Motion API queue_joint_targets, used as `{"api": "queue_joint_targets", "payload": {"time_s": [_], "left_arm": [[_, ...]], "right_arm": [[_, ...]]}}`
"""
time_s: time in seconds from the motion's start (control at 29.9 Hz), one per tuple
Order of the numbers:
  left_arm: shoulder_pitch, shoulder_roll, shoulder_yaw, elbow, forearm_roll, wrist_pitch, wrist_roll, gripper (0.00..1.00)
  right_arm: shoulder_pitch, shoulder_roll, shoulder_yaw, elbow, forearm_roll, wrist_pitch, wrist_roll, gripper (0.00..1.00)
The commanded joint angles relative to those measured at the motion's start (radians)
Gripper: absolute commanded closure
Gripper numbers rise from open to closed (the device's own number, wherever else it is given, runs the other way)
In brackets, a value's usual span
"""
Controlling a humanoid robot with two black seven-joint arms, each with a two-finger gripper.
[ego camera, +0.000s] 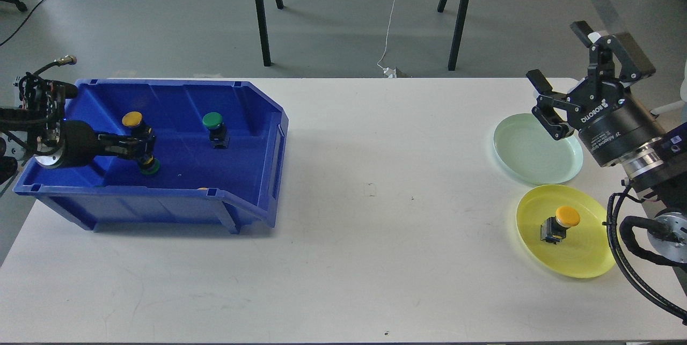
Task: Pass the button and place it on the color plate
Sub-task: 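Lift the green button and carry it toward the right gripper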
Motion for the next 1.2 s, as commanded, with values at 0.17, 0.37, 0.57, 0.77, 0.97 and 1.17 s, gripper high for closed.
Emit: {"api": "queue_joint_targets", "payload": {"time_s": [0.17,0.37,0.57,0.77,0.97,1.17], "left_arm": [[-0.099,0.136,-0.122,-0.209,-0.137,-0.073,0.0,0.85],[-0.067,0.165,-0.411,-0.367,-0.587,-0.073,0.0,0.85],[-0.018,-0.011,-0.437,-0.448,-0.87,-0.073,0.0,0.85],[0.099,-0.327,-0.437,-0.447,-0.871,-0.073,0.0,0.85],[0.154,-0.45,-0.423,-0.439,-0.785,-0.073,0.0,0.85],[0.201,-0.514,-0.425,-0.427,-0.739,-0.073,0.0,0.84]], "right_arm": [[0.0,0.0,0.0,0.0,0.0,0.0,0.0,0.04],[-0.003,-0.003,0.005,-0.001,0.0,0.0,0.0,0.04],[-0.025,-0.031,0.011,0.002,-0.002,0.0,0.0,0.04],[-0.028,-0.06,0.008,0.046,-0.017,-0.006,0.0,0.04],[-0.026,-0.054,-0.011,0.129,-0.159,-0.043,0.0,0.04],[0.0,0.041,-0.086,0.129,-0.167,-0.046,0.0,0.05]]}}
